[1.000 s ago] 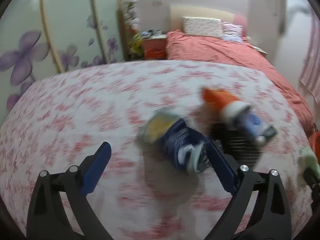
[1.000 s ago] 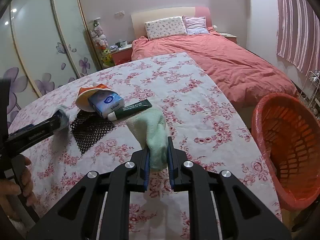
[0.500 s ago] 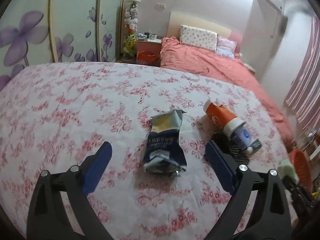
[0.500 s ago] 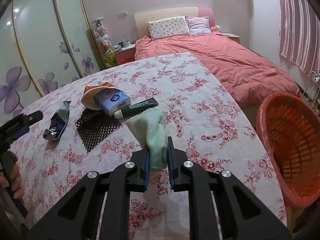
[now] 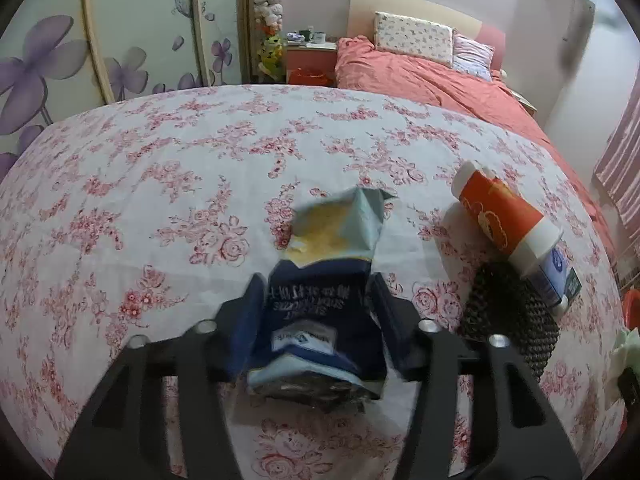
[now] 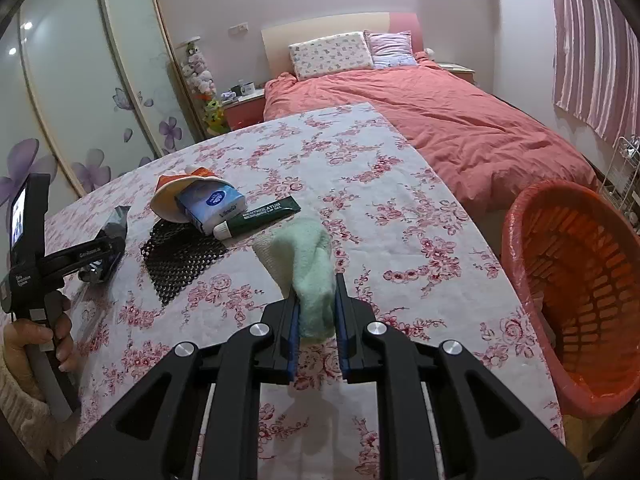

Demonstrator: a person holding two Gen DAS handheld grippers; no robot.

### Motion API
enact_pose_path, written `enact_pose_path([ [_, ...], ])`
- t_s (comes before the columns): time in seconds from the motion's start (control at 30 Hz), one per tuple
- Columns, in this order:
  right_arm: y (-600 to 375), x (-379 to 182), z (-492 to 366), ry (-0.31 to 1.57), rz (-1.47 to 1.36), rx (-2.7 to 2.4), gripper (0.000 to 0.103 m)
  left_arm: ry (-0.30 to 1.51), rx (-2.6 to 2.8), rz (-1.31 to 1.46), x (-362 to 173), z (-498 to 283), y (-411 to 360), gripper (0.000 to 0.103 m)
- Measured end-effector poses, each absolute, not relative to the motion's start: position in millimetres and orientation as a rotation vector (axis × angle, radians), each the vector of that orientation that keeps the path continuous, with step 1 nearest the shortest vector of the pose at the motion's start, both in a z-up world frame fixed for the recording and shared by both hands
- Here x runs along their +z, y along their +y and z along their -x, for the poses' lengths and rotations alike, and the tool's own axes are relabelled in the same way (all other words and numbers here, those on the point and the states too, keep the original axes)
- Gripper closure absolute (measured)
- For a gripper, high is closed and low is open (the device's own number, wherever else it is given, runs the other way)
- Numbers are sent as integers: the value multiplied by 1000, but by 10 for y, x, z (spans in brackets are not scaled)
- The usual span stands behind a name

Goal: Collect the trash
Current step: 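Grasp the blue-and-yellow snack bag with the left gripper and lift it, then carry the snack bag and green cloth over the basket and release both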

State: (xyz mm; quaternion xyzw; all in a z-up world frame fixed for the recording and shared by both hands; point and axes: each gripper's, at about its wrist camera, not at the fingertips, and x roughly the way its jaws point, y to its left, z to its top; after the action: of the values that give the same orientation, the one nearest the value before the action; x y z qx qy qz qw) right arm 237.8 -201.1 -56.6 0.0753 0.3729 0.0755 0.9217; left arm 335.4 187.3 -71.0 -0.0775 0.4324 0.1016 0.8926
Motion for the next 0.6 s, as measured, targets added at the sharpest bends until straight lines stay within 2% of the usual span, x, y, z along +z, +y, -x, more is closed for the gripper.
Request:
enact_pose_path([
  [0.13,-2037,-565,-2377,765,-158,152,88,865,181,174,-647,-3291,1883,66],
  [0.4,-2073,-465,-2298,741,-161,151,88,840,163,136,-538,-3159,1797,71],
  [0.6,-2147,-340,-2183,709,-159,142,88,806,114,149,-356,-2973,1681,71],
])
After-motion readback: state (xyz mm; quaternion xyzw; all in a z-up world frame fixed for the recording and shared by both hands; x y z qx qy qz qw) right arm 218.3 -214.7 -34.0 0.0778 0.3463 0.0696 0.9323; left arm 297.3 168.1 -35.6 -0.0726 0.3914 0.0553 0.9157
